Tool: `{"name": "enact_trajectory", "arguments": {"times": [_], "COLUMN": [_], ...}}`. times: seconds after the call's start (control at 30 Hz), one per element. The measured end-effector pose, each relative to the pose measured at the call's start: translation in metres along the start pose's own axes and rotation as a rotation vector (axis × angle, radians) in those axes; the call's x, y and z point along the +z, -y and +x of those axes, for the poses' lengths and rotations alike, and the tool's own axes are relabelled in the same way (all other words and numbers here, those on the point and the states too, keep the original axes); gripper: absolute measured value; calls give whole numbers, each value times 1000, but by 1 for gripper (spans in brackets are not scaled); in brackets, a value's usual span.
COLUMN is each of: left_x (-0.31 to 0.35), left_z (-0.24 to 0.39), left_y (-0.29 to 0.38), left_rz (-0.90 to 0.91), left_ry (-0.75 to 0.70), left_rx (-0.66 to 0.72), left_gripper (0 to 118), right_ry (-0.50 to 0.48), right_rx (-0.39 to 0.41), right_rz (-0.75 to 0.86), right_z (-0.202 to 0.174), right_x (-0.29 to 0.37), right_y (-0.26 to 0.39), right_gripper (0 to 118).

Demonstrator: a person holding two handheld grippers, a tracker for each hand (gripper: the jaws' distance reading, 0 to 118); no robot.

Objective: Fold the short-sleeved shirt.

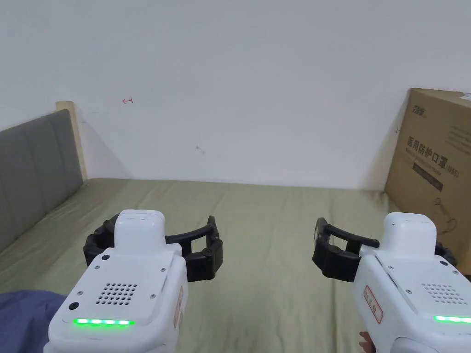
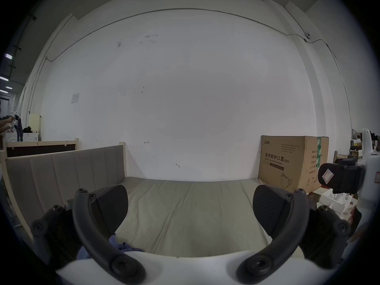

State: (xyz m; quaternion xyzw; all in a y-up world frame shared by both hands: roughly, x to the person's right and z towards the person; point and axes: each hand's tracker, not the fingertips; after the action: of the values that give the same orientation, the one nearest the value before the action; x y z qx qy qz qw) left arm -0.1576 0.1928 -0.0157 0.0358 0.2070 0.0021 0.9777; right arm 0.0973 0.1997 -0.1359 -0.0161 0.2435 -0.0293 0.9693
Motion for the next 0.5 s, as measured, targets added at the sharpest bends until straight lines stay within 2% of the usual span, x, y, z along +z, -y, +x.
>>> {"name": "enact_trajectory", "arguments": {"times": [0.23, 0.27, 0.3, 0.33, 0.4, 0.43, 0.47, 0.5], "left_x": [-1, 1, 2, 5, 7, 6, 6, 7], "left_z": [4, 10, 17, 27, 50, 64, 76, 81], "left_y": [0, -3, -5, -6, 0, 10, 21, 34], "left_rz": [-19, -24, 4, 46, 118, 152, 195, 259], "left_ry": [3, -40, -62, -79, -126, -161, -190, -216], "left_rx": [-26, -101, -182, -322, -650, -881, -1115, -1289], "left_gripper": [118, 118, 118, 118, 118, 118, 118, 118], "right_ry": [-3, -10, -23, -40, -58, -36, 6, 89], "right_rx": [22, -7, -87, -240, -640, -955, -1236, -1453], "right_rz": [7, 16, 19, 10, -26, -66, -122, -192], "right_z": [-2, 2, 8, 21, 51, 71, 88, 98], "right_x": [2, 2, 2, 1, -3, -4, -5, -5], "right_y": [-2, -3, -5, -6, 2, 17, 34, 52], "right_gripper": [118, 118, 118, 118, 118, 118, 118, 118]}}
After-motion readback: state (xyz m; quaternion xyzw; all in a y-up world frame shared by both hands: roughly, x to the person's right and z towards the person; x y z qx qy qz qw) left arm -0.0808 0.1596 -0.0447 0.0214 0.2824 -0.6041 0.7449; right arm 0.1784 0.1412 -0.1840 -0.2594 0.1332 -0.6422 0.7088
